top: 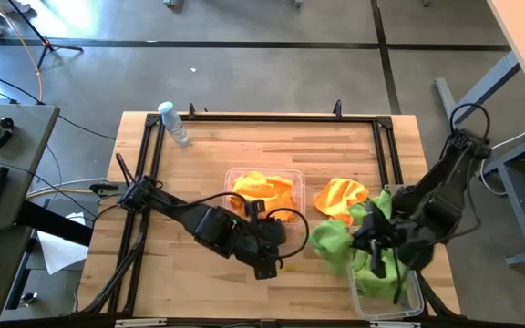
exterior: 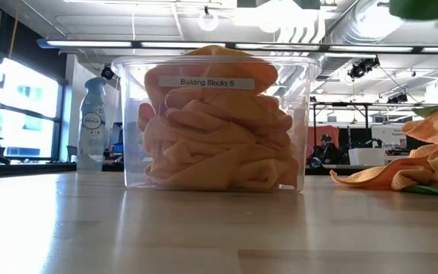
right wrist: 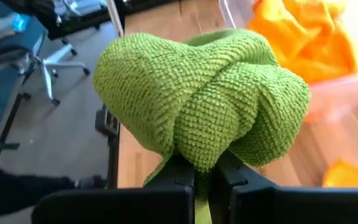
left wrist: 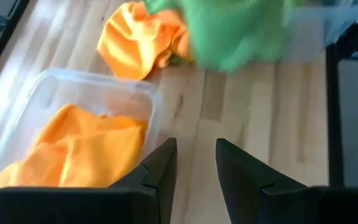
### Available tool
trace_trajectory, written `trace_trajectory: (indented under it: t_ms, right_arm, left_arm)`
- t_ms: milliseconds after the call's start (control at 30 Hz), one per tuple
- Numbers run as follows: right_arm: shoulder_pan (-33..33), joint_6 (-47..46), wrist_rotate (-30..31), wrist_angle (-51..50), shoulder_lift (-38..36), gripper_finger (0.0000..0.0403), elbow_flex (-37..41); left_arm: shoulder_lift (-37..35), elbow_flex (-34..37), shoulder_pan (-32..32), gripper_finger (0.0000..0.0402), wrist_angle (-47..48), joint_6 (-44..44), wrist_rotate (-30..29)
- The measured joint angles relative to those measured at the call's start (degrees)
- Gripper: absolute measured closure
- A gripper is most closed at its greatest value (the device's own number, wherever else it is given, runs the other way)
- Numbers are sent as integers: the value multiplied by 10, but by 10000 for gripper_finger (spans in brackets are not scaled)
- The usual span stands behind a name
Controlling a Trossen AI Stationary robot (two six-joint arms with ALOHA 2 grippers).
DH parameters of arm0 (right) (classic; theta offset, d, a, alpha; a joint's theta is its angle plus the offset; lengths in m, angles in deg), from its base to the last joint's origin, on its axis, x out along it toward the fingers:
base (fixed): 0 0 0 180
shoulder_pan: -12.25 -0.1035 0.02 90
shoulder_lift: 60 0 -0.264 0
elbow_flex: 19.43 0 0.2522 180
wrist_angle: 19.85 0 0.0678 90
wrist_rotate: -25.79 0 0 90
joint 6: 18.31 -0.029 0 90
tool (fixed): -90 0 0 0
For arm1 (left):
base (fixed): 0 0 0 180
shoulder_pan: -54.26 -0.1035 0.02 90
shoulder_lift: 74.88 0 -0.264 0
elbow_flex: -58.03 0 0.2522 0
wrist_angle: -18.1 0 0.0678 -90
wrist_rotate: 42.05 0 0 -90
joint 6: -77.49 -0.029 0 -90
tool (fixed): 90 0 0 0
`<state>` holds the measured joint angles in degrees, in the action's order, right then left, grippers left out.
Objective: Sort microfiber towel by color & place in baskets
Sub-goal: Put the green towel into the bottom transparent bin
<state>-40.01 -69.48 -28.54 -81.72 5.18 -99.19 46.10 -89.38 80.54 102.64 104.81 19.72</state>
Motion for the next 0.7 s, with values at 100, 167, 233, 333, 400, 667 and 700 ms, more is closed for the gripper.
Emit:
trace_trajectory:
  t_ms: [100, 167, 233, 333, 400, 667, 700]
  right_arm:
    - [-32, -82, -14, -129, 10, 401, -69]
    - [-51, -143, -33, -221, 24, 402, -121]
    - [-63, -197, -69, -304, 40, 402, -169]
    - [-70, -258, -144, -403, 71, 402, -219]
    - [-72, -275, -192, -420, 90, 402, -229]
    - [-71, -259, -302, -395, 159, 402, -168]
    - [-71, -256, -308, -386, 167, 402, -156]
  left_arm:
    - [-3, 0, -1, 301, 36, -10, 0]
    - [-3, 0, -4, 301, 47, -21, -1]
    - [-3, 0, -5, 301, 59, -34, -1]
    - [-3, 0, -10, 301, 71, -55, 0]
    - [-3, 0, -13, 301, 81, -67, 2]
    - [-23, 0, -16, 301, 92, -112, 9]
    - [-28, 0, -16, 301, 89, -116, 9]
